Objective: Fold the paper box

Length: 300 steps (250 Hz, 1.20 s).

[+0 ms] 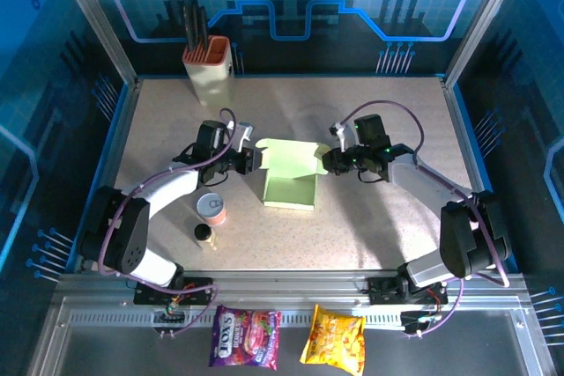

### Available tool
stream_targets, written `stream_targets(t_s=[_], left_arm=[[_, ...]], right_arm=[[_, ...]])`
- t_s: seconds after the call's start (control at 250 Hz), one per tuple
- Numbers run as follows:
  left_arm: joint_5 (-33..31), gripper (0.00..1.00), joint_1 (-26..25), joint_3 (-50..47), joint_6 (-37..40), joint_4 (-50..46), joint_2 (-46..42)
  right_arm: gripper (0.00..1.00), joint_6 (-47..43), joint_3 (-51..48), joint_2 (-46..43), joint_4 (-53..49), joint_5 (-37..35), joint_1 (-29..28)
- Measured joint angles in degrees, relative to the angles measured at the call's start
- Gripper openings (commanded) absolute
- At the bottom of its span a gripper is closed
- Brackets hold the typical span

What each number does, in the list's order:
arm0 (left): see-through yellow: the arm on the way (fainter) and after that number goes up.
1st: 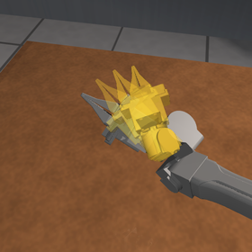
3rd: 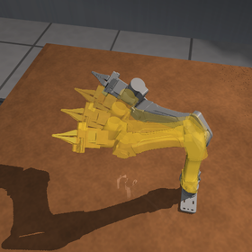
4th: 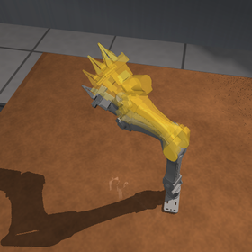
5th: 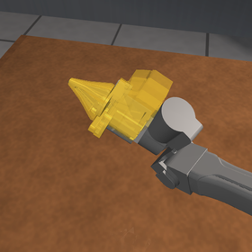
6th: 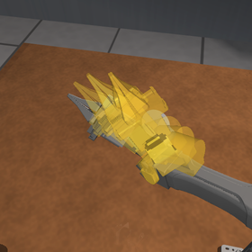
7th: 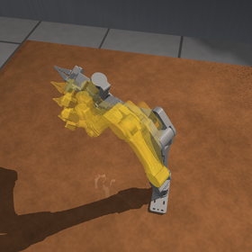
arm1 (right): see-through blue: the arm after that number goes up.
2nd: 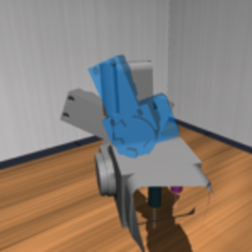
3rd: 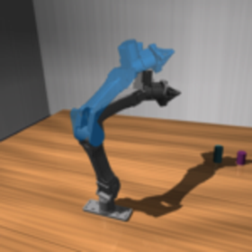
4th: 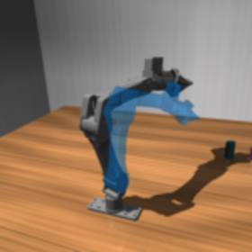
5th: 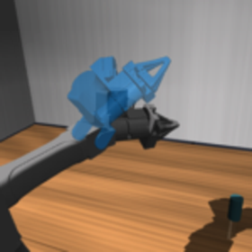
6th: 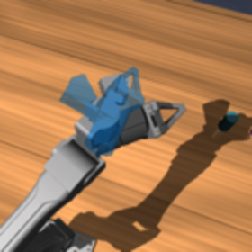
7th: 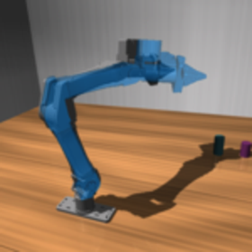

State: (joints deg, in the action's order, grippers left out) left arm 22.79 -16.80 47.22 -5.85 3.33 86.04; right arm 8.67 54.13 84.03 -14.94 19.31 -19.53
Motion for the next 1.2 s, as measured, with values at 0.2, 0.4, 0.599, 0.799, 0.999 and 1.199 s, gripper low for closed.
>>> stream_targets(t_s=[0.2, 0.4, 0.599, 0.799, 0.999, 1.199], left_arm=[[0.87, 0.15, 0.0, 0.0, -0.04, -0.09, 0.02], [1.14, 0.15, -0.02, 0.0, -0.17, -0.11, 0.02], [0.68, 0.16, -0.37, 0.48, -0.2, -1.11, 0.02], [-1.57, 0.14, -1.6, 1.62, -0.2, -3.1, 0.0], [-4.02, 0.07, -2.6, 2.21, -0.61, -4.0, -0.17], [-6.58, 0.04, -3.96, 2.21, -1.73, -3.23, -1.38]], right_arm=[[0.1, -0.11, 0.31, 0.0, -0.02, -1.46, -0.96], [0.06, -0.13, 0.68, -0.07, -0.24, -3.61, -1.97], [0.02, 0.31, 0.74, -1.25, -1.07, -8.07, -4.37], [0.0, 1.46, 0.74, -3.1, -1.29, -13.73, -7.8], [0.0, 4.79, 0.74, -4.07, -0.39, -20.98, -10.54], [0.0, 11.34, 0.35, -4.44, 2.36, -30.01, -13.49]])
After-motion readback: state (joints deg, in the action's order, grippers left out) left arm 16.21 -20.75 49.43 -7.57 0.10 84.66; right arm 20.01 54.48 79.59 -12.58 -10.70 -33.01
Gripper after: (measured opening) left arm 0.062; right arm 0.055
